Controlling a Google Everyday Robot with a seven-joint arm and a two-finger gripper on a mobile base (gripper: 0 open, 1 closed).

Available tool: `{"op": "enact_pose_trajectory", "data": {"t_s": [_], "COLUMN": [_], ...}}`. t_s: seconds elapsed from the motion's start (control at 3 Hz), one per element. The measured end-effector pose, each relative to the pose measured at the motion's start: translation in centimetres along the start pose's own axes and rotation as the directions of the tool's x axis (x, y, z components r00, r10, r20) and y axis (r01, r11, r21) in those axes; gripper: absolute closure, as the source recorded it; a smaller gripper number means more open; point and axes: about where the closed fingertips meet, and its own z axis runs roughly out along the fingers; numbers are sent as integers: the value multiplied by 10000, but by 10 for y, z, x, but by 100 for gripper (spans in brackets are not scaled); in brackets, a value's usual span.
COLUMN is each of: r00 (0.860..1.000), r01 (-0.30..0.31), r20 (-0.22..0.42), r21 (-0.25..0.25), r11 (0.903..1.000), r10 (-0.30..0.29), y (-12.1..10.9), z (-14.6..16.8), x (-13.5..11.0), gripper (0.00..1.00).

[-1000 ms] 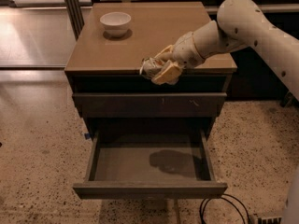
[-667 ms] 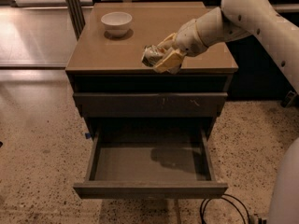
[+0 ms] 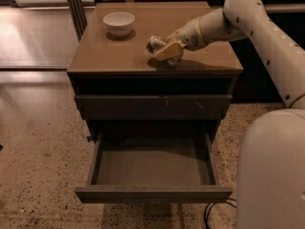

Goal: Pick 7up can from middle drawer and place on counter

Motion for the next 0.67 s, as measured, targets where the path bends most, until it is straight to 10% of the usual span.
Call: {"op": "enact_pose_trajectory", "data": {"t_s": [0.67], "r00": [9964], "r01": [-839], "r20": [137], "r21": [372], "r11": [9958], "r10": [835], "y": [-19], "z": [2], "x": [2], "gripper": [82]}}
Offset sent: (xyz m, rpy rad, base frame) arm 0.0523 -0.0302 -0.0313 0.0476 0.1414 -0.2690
